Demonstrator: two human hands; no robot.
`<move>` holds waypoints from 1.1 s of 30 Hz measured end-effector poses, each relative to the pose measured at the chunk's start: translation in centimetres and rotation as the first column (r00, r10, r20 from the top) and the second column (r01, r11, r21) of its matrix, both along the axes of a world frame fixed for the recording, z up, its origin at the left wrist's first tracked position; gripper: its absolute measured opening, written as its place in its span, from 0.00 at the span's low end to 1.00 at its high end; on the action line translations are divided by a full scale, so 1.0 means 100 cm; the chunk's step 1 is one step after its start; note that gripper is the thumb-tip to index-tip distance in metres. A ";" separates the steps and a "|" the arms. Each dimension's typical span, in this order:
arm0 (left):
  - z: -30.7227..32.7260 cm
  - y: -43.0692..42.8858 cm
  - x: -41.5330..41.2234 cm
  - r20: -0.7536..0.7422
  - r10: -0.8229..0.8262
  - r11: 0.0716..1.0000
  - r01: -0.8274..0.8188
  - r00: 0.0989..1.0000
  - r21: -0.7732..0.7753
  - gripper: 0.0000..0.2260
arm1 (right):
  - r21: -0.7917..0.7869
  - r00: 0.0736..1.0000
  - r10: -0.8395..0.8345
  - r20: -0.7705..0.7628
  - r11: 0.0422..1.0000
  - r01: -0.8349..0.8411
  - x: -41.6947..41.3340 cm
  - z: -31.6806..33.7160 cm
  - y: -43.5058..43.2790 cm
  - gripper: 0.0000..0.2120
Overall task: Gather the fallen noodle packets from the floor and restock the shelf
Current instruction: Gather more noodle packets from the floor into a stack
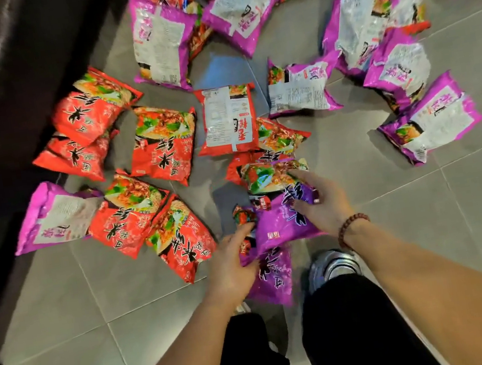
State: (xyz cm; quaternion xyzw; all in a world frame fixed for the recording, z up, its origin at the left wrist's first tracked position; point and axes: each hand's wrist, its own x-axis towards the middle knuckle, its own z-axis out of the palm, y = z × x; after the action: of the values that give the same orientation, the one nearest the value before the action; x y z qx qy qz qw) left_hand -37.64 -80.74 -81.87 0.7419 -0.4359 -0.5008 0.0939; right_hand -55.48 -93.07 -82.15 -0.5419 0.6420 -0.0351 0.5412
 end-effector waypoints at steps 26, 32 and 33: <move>0.512 0.087 0.090 -0.389 0.754 0.451 -0.848 0.528 -0.278 0.32 | -0.390 0.837 0.385 0.390 0.892 -0.229 0.068 0.503 0.037 0.28; 0.579 0.135 0.041 -0.489 0.804 0.201 -0.928 0.339 -0.313 0.30 | -0.402 0.688 0.592 0.419 0.801 -0.445 0.076 0.555 0.042 0.32; 0.586 0.145 0.030 -0.505 0.809 0.150 -0.936 0.302 -0.320 0.30 | -0.394 0.647 0.628 0.432 0.777 -0.491 0.077 0.561 0.044 0.32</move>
State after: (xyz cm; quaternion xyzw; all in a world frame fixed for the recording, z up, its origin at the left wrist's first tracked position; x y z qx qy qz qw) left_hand -34.60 -66.26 -23.31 0.7285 -0.0342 -0.2720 0.6278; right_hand -47.78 -88.66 -26.01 -0.7429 0.2517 -0.0943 0.6130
